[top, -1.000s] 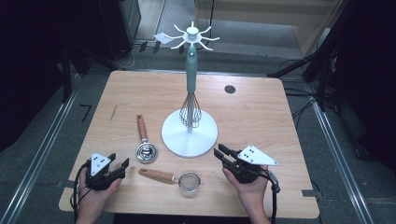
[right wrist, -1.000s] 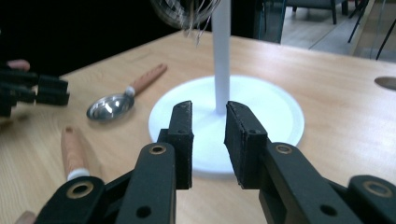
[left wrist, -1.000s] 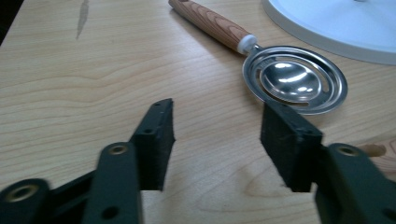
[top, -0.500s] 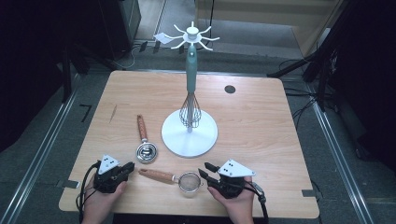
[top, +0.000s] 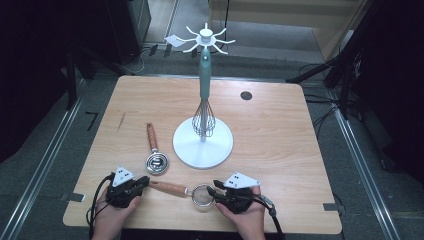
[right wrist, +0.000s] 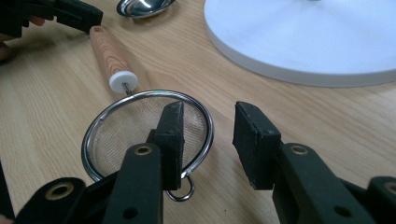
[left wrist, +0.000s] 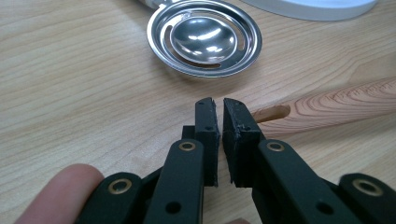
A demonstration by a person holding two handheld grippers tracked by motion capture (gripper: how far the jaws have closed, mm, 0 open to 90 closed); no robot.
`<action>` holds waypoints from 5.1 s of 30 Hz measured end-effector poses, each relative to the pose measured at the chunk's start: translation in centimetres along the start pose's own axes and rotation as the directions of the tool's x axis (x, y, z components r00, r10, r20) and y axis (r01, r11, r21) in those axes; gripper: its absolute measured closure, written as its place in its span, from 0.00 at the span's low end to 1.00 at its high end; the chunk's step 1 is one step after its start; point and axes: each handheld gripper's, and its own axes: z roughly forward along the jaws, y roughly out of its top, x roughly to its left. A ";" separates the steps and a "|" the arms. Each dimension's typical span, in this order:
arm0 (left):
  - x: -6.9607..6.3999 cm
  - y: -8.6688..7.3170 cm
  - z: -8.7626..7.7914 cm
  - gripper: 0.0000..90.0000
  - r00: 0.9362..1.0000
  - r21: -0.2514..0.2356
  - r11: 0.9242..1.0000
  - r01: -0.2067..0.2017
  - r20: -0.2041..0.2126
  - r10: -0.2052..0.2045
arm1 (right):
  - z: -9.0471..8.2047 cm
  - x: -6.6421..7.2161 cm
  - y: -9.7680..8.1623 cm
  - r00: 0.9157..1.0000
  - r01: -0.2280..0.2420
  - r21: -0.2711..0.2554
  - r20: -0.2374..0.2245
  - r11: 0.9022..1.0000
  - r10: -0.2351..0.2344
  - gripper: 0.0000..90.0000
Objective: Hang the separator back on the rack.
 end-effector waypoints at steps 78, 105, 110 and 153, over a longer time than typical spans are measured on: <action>6.5 -0.9 -3.2 0.00 0.980 -0.145 0.980 0.140 -0.121 -0.157 | 1.1 0.5 8.7 0.929 0.365 0.472 -0.233 0.802 -0.286 0.55; 6.6 -2.0 -3.3 0.00 0.981 -0.124 0.983 0.134 -0.121 -0.149 | 5.3 2.1 8.4 0.924 0.376 0.641 -0.316 0.670 -0.216 0.70; 6.6 -2.0 -3.2 0.00 0.982 -0.120 0.984 0.132 -0.121 -0.146 | 5.6 1.8 8.3 0.930 0.358 0.647 -0.309 0.673 -0.198 0.71; 7.1 -1.6 -3.3 0.00 0.979 -0.140 0.977 0.162 -0.099 -0.177 | -0.4 -2.6 8.3 0.982 0.187 0.442 -0.115 0.877 -0.151 0.79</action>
